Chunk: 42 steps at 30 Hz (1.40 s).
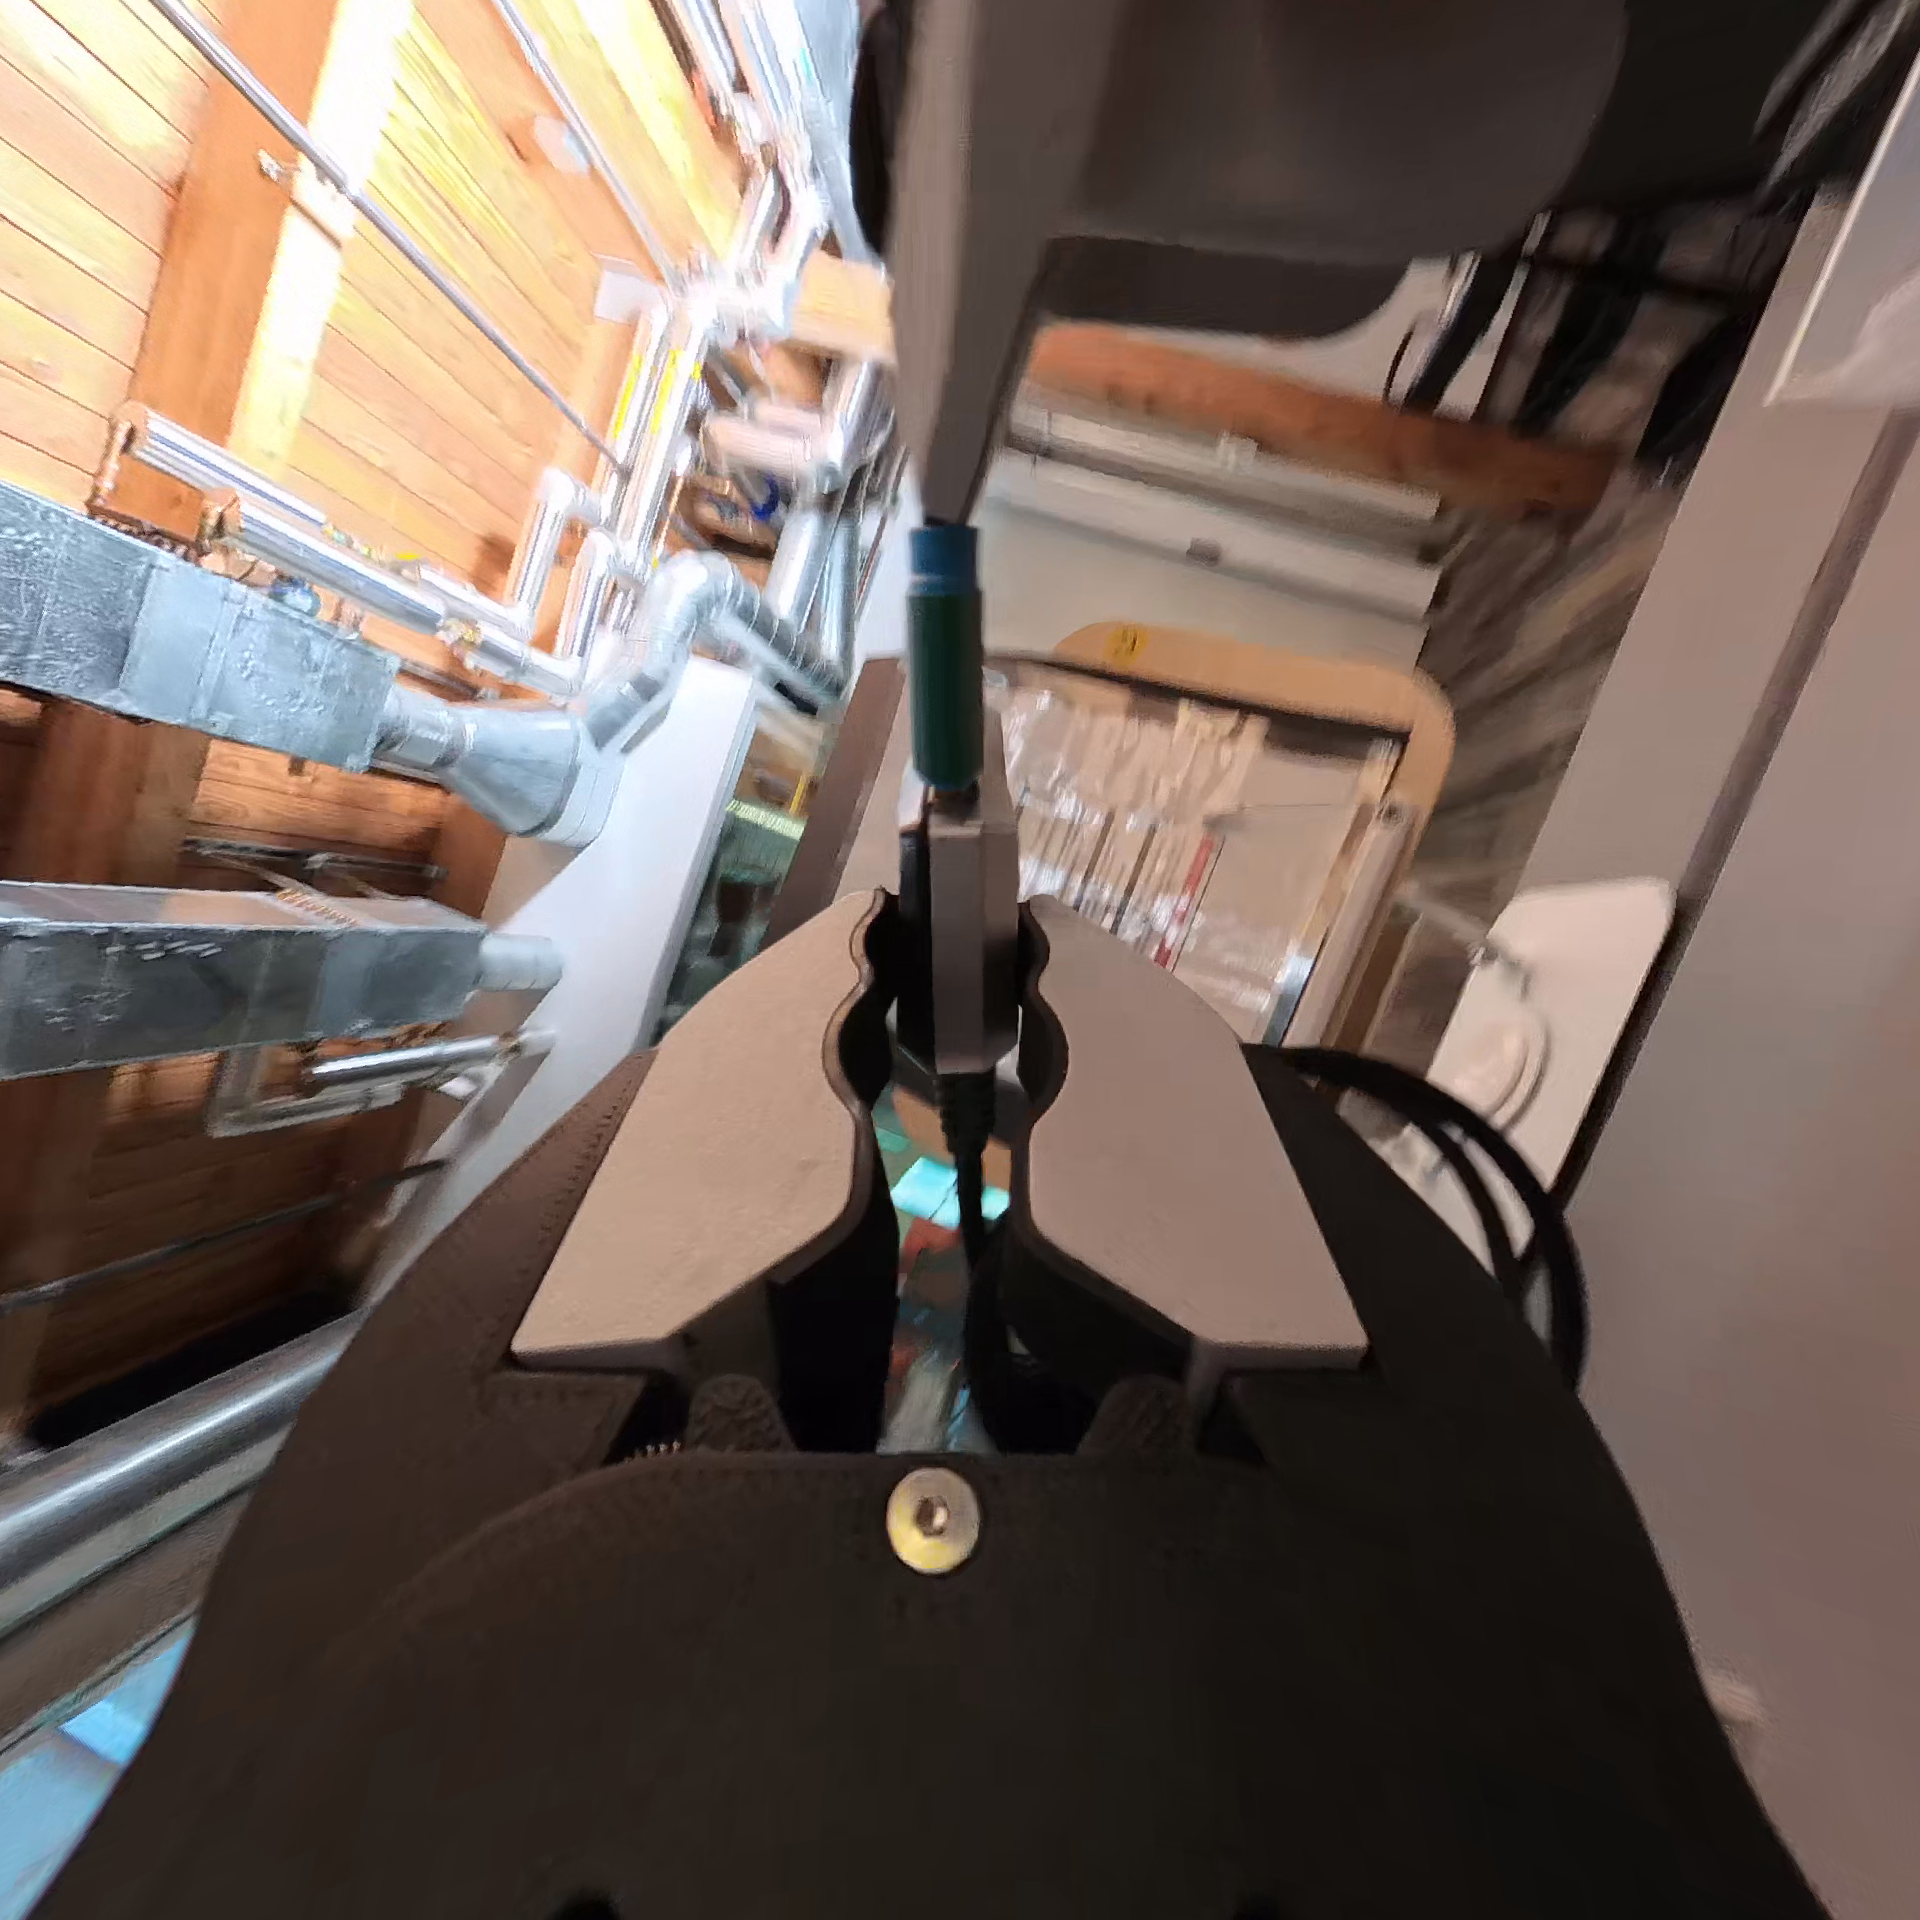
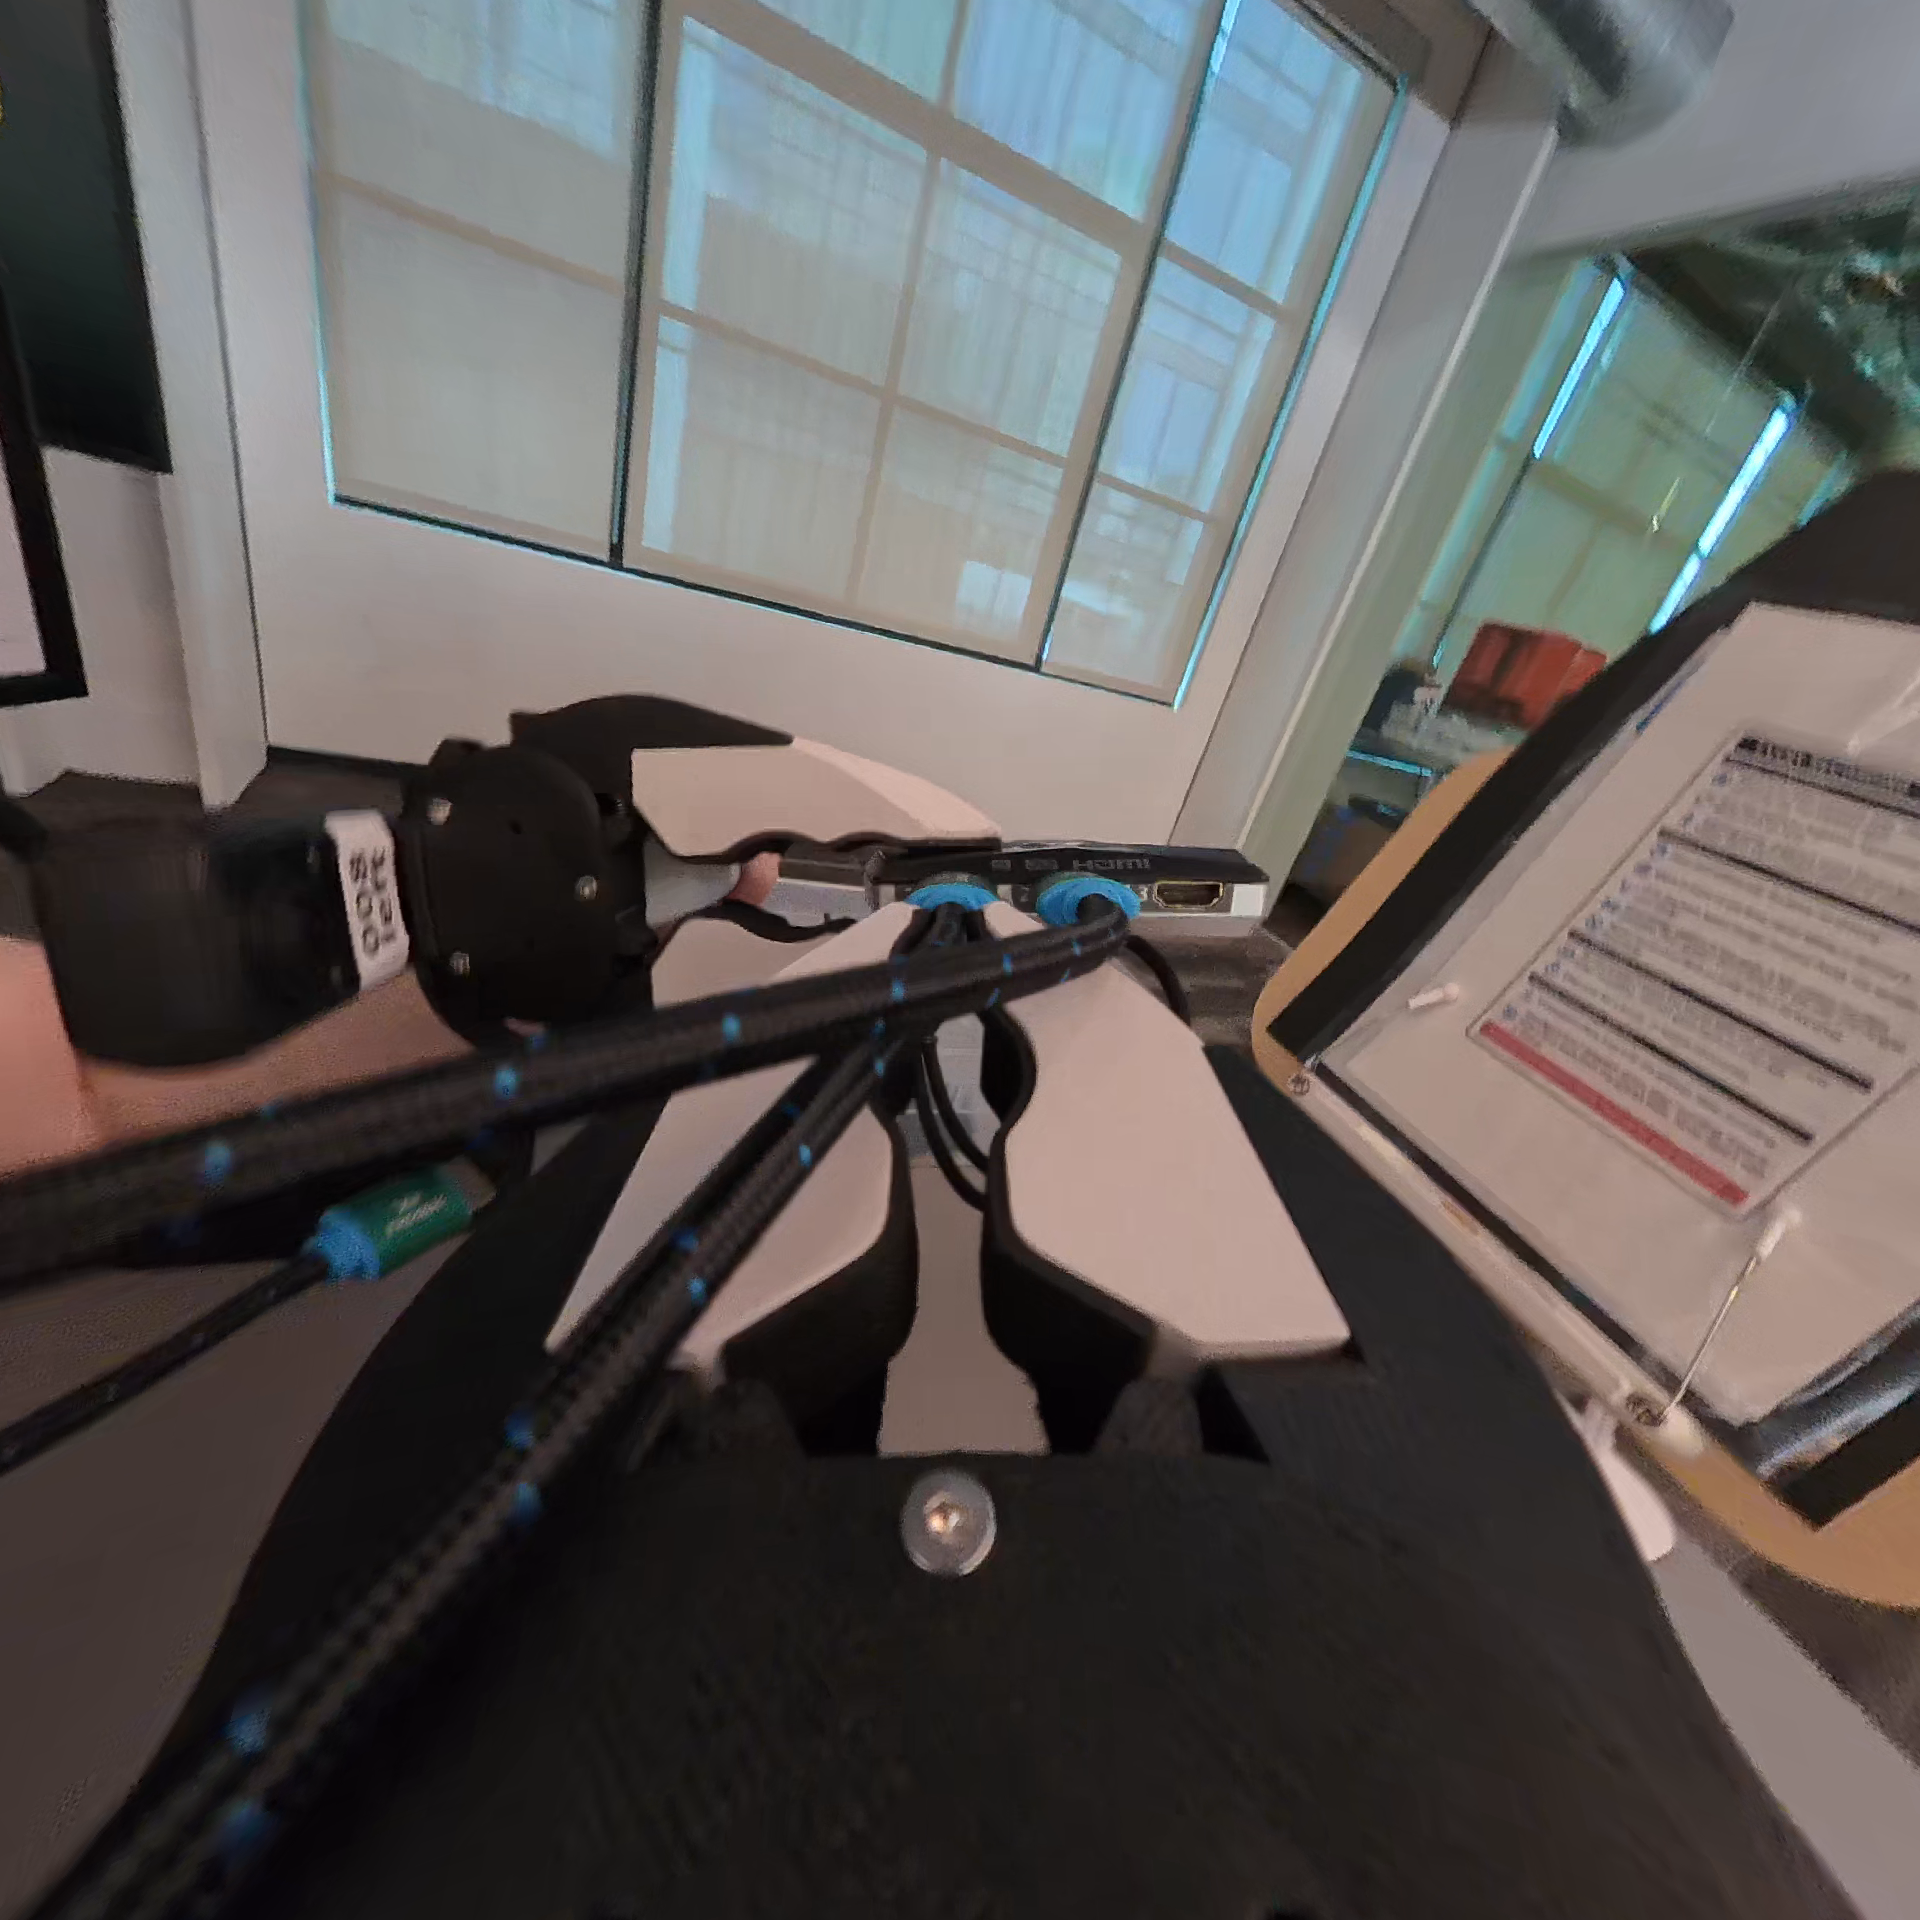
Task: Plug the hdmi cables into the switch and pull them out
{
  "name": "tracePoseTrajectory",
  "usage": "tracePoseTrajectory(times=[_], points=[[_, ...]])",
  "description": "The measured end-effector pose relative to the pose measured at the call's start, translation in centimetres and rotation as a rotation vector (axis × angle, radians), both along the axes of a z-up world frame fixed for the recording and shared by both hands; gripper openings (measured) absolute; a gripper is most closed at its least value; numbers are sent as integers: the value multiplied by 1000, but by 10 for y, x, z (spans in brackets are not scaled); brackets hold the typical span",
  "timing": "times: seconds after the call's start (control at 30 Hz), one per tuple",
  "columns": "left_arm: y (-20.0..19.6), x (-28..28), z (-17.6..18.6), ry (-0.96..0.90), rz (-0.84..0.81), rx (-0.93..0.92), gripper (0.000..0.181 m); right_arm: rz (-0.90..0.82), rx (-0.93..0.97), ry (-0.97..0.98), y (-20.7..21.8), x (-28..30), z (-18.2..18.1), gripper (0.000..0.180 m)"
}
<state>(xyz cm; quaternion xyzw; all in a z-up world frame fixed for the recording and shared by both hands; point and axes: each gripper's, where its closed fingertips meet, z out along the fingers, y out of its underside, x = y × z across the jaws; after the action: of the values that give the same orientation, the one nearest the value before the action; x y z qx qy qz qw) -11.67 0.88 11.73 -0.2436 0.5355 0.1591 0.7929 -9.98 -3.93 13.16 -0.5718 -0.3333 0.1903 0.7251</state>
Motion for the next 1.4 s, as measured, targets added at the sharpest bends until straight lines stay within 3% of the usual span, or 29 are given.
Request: tracePoseTrajectory(times=[0.2,0.33,0.43,0.5,0.57,0.7,0.8,0.87,1.0,1.13,1.23,1.4], points=[[-13,-3,7,-24,-179,-169,20,2,184,-249,-18,17,-8,12],[-38,5,-1,40,-370,-268,20,-194,304,-364,-6,43,-9,47],[-65,9,-13,146,-527,-297,20,-239,345,-505,-3,39,-20,59],[-79,12,-25,227,-599,-332,20,-180,359,-577,-9,25,-29,52],[-89,13,-34,280,-665,-368,20,-60,304,-661,-18,10,-48,34],[-93,11,-41,319,-764,-499,20,-2,234,-744,-21,2,-64,23],[-78,10,-38,266,-762,-631,23,-26,105,-725,-14,4,-66,22],[-60,9,-30,179,-724,-679,50,-28,92,-704,-13,6,-64,22],[-28,3,-22,74,-684,-865,82,-44,55,-656,-14,22,-58,22],[15,-15,-5,-128,-637,-941,50,-67,56,-639,-19,40,-51,22],[43,-33,4,-247,-600,-1009,48,-124,59,-570,-21,60,-36,22],[55,-58,22,-324,-581,-984,46,-326,54,-353,-31,129,1,22]])
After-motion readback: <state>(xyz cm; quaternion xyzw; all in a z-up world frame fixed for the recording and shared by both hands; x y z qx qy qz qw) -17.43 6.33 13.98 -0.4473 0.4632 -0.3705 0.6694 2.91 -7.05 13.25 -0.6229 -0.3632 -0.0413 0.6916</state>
